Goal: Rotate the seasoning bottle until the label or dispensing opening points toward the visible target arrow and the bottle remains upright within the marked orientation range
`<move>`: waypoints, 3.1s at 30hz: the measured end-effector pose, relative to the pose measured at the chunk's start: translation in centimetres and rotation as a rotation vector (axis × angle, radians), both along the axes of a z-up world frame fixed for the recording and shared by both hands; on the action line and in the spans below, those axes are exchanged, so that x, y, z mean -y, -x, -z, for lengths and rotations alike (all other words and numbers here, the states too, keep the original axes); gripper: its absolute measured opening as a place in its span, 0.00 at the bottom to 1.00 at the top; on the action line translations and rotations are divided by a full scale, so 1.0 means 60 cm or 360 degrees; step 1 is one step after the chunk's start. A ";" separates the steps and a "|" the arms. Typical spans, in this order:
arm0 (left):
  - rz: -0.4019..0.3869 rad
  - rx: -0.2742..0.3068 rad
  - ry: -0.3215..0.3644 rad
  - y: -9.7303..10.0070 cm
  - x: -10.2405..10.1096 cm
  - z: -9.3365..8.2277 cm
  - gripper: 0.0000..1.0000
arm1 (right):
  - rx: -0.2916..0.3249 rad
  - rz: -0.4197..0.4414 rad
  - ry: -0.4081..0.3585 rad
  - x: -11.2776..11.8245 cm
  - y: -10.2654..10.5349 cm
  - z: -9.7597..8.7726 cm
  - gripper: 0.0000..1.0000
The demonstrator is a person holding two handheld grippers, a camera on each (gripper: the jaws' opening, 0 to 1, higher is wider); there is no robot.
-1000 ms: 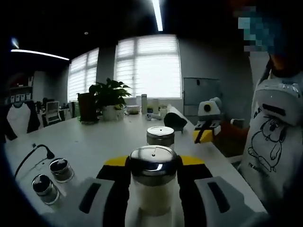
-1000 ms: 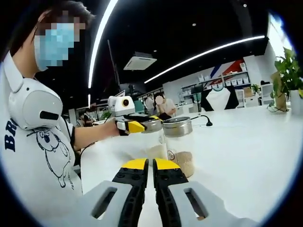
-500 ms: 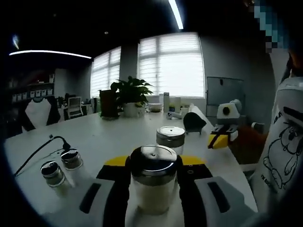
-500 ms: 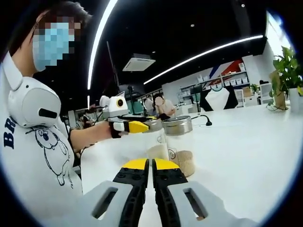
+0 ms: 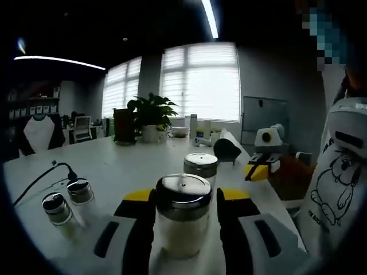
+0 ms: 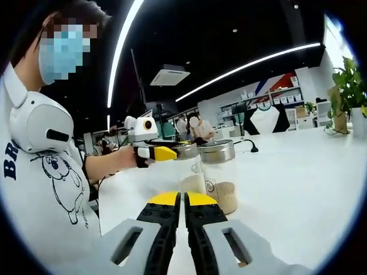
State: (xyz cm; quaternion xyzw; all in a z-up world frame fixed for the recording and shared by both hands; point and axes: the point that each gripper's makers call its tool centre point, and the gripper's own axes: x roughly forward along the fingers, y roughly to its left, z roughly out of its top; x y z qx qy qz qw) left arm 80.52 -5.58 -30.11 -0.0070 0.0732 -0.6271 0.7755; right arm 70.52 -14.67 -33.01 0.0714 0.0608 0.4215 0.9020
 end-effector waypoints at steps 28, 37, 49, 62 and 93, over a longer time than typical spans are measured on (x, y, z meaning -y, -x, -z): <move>0.0358 0.0044 0.0043 0.002 0.012 -0.022 0.44 | -0.0013 -0.0045 -0.0015 -0.011 0.013 0.003 0.00; 0.0337 0.0087 -0.0014 0.001 0.012 -0.019 0.40 | -0.0005 -0.0039 -0.0014 -0.008 0.009 0.002 0.00; 0.0269 0.0077 -0.0004 0.002 0.011 -0.018 0.40 | 0.0018 -0.0017 -0.0020 -0.009 0.009 -0.006 0.00; 0.0000 0.0070 0.0019 0.000 0.008 -0.019 0.40 | 0.0009 0.0016 -0.0013 -0.006 0.005 -0.001 0.00; -0.0262 0.0056 -0.0016 0.000 -0.001 -0.027 0.42 | 0.0019 0.0019 -0.0019 0.006 0.005 0.000 0.00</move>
